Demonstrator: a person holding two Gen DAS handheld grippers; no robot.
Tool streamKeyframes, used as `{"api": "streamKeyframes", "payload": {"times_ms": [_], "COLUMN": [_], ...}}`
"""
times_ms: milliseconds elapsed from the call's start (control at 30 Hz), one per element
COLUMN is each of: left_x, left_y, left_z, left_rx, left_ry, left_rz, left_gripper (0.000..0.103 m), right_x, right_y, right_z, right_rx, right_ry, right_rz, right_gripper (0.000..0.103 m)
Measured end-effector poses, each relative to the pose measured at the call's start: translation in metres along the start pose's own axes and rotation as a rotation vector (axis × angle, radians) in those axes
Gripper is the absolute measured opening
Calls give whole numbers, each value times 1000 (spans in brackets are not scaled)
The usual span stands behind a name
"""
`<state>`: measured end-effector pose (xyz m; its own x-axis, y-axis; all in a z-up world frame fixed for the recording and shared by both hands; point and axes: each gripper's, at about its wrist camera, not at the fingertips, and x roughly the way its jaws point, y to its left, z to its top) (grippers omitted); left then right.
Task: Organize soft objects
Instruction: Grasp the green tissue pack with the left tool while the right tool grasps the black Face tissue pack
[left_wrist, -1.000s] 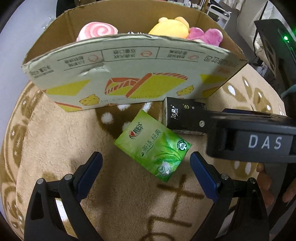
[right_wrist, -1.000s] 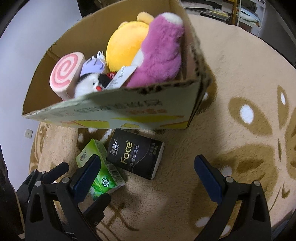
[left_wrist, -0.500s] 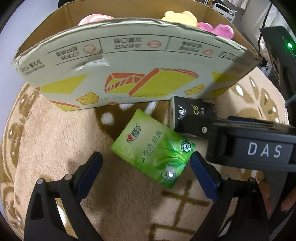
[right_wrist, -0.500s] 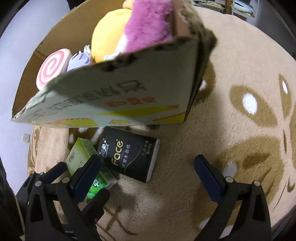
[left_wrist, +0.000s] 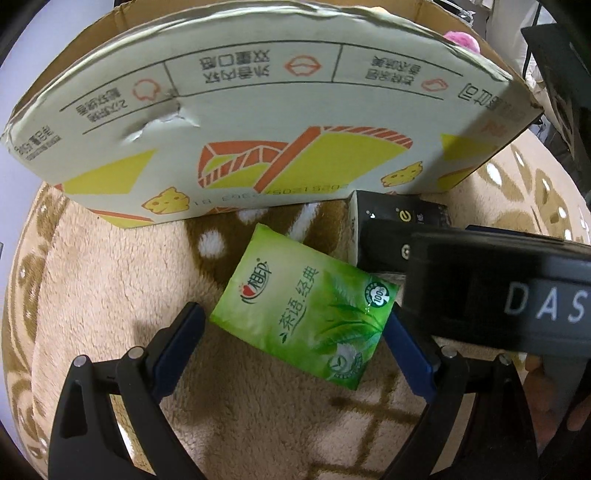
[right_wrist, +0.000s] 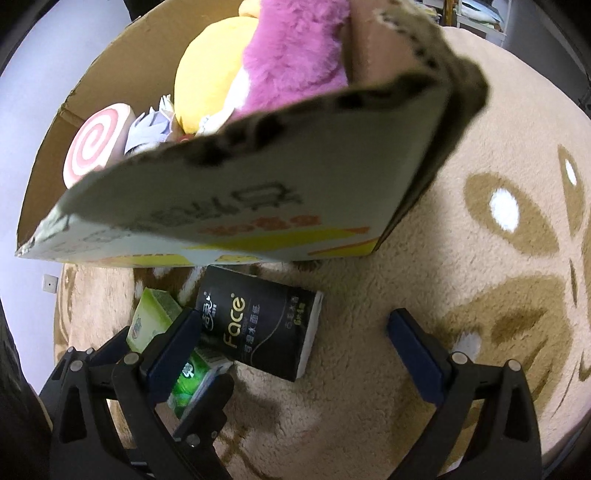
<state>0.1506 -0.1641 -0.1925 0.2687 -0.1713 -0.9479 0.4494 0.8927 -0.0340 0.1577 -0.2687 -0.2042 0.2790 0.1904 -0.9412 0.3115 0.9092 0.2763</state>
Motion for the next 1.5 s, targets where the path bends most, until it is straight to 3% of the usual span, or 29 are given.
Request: {"api": "streamKeyframes", "payload": {"times_ms": [600, 800, 1000, 1200, 1333, 1500], "left_x": [1, 2, 2, 0, -4, -11], "left_y": [2, 11, 14, 16, 13, 15], "left_z": [-10, -16, -18, -20, -19, -21], "left_rx": [-16, -24, -25, -25, -34, -35], "left_ry": [-12, -14, -17, -23, -26, -38], "left_rz": [-8, 24, 30, 34, 30, 43], "left_gripper": [94, 84, 83, 83, 83, 83], "right_x": [0, 1, 0, -10, -21, -28], "right_y": [6, 11, 20, 34, 31, 28], "right_z": [9, 7, 12, 13, 13, 13], "right_rx": [65, 32, -4, -16, -15, -27], "right_ry": [-7, -10, 14, 26, 12, -13], "right_rz": [-38, -60, -117, -135, -127, -106], "right_gripper": [103, 103, 99, 83, 64, 56]}}
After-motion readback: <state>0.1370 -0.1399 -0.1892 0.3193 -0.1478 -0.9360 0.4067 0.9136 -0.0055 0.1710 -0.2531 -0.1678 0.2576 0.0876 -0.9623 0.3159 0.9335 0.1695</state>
